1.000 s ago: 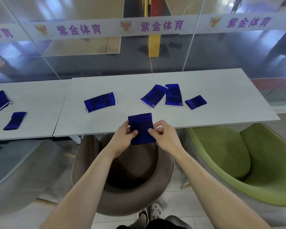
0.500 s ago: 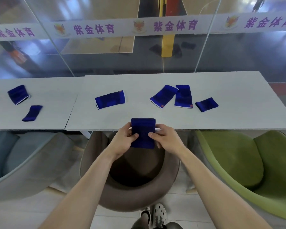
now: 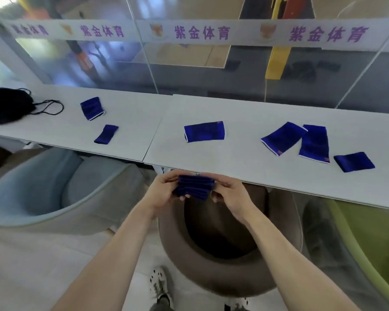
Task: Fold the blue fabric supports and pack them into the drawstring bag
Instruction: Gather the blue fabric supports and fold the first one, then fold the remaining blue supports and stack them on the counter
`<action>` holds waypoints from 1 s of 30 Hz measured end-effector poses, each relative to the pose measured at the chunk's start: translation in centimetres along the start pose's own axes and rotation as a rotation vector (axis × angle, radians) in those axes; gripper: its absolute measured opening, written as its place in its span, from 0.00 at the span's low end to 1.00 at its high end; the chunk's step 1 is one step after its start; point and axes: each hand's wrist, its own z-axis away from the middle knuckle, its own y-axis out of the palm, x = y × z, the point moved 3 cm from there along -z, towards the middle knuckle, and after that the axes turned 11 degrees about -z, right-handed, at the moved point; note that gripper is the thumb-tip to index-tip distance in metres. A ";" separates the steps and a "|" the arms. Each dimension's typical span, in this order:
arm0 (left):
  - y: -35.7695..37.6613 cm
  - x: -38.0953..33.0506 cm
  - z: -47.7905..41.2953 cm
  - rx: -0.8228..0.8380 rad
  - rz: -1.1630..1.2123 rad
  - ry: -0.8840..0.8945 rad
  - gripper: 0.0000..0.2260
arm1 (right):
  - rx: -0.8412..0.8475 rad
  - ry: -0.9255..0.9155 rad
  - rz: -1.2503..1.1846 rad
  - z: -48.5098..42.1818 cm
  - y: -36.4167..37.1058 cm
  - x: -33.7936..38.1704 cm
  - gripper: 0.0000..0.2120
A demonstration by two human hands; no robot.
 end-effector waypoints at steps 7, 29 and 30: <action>-15.7 0.9 -2.9 -0.058 -0.110 0.062 0.16 | 0.001 0.061 0.077 -7.3 14.1 -1.5 0.19; -45.4 -0.4 -7.7 -0.075 -0.161 0.143 0.13 | -0.198 -0.021 0.185 -24.9 40.2 -3.7 0.15; -46.2 -0.5 -8.2 -0.057 -0.189 0.160 0.14 | -0.146 -0.051 0.209 -25.6 40.7 -3.6 0.13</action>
